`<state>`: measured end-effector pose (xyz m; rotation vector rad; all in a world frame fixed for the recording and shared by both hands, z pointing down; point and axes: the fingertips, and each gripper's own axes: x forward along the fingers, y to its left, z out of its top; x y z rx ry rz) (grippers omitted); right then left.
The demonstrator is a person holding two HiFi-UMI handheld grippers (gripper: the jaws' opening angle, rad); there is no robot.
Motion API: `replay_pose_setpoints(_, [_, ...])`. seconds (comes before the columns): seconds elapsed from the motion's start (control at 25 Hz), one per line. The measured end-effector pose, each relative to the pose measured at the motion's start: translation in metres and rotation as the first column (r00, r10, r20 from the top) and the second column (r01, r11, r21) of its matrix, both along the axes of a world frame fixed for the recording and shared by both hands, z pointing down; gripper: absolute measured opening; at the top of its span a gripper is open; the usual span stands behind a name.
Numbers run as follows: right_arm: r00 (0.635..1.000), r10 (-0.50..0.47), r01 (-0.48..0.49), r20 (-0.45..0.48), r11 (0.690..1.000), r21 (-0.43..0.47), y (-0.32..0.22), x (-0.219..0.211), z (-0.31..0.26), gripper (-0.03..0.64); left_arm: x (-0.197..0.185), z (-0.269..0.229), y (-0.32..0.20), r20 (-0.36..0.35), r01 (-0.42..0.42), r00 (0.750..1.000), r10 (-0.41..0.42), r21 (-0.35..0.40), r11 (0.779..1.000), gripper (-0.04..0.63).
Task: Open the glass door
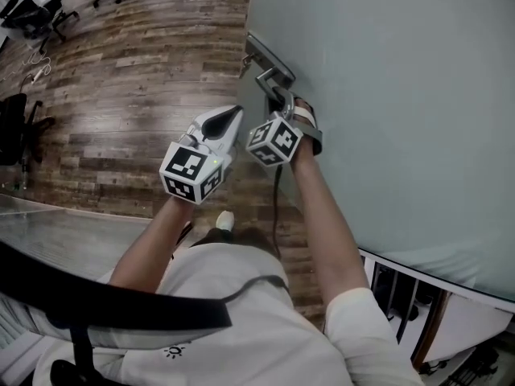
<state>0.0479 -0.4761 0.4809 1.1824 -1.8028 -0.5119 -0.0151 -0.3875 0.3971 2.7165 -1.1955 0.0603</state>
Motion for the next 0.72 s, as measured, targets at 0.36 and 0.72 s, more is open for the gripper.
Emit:
replay_pose_setpoints(0.36, [0.996, 0.084, -0.084, 0.007, 0.996, -0.007, -0.045, 0.050, 0.004, 0.058, 0.025, -0.002, -0.022, 0.005, -0.042, 0.999, 0.042, 0.001, 0.999, 0.002])
replay_pose_setpoints(0.72, [0.987, 0.161, -0.161, 0.028, 0.987, -0.001, -0.082, 0.093, 0.003, 0.058, 0.053, 0.004, -0.057, 0.016, -0.024, 1.000, 0.024, -0.008, 1.000, 0.002])
